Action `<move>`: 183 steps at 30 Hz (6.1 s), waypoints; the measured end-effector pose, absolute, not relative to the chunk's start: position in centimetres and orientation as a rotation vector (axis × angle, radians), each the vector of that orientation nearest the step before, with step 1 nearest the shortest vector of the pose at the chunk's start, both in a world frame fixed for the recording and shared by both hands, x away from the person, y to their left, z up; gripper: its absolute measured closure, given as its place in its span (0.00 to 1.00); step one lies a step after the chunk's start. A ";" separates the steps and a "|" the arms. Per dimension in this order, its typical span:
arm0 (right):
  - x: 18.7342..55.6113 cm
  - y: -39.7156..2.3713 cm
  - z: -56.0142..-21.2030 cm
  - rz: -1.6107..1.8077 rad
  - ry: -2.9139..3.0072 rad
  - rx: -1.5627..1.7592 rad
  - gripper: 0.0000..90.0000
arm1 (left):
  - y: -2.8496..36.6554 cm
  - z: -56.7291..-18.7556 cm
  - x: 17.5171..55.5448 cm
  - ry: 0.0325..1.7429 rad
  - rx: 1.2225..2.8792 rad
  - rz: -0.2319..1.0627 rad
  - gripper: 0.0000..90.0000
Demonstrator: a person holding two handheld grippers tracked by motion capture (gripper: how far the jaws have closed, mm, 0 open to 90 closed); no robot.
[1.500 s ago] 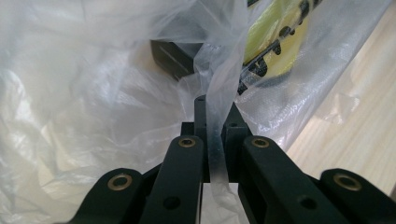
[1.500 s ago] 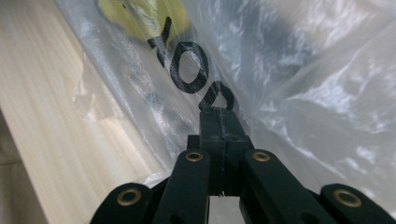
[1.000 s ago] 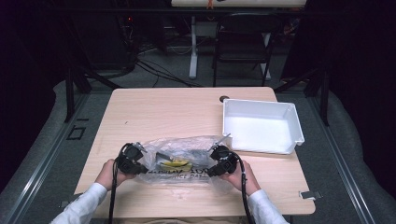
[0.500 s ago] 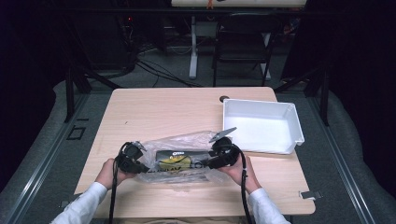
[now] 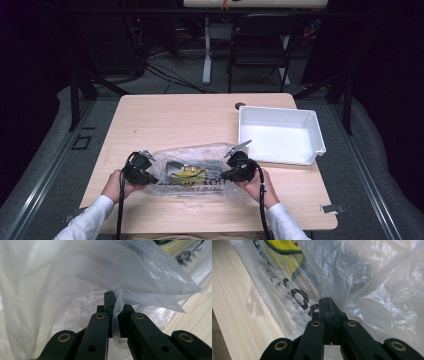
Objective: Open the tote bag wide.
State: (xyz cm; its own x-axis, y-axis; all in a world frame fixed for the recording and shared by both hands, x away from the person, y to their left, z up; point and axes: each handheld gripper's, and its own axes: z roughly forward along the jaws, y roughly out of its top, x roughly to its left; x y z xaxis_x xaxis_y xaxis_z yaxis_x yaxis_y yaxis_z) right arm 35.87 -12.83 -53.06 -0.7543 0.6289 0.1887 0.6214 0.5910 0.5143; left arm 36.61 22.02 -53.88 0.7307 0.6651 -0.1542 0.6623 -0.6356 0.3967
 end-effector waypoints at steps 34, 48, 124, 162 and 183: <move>35.9 -13.9 -52.2 0.906 2.827 1.109 0.71 | 23.4 -52.5 37.0 1.083 2.456 0.119 0.74; 34.2 -14.6 -47.8 1.022 2.513 0.910 0.54 | 23.1 -51.1 36.6 1.058 2.395 0.144 0.63; 35.9 -16.8 -55.4 0.651 2.781 1.162 1.00 | 24.2 -55.0 39.2 1.190 2.548 0.091 1.00; 35.3 -17.7 -52.2 0.804 2.708 1.143 0.83 | 24.7 -49.7 34.8 1.018 2.412 0.097 0.38; 35.0 -15.3 -49.5 0.908 2.672 1.041 0.53 | 20.2 -46.0 37.6 0.941 2.365 0.193 0.29</move>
State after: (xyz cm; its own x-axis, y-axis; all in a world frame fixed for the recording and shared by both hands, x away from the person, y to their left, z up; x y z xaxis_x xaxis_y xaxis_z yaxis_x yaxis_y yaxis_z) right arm 34.95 -15.29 -49.46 -0.7526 0.6524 0.0896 0.5719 0.5802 0.5799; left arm 37.60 20.23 -45.97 0.7409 0.6673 -0.0766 0.5835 -0.5829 0.5655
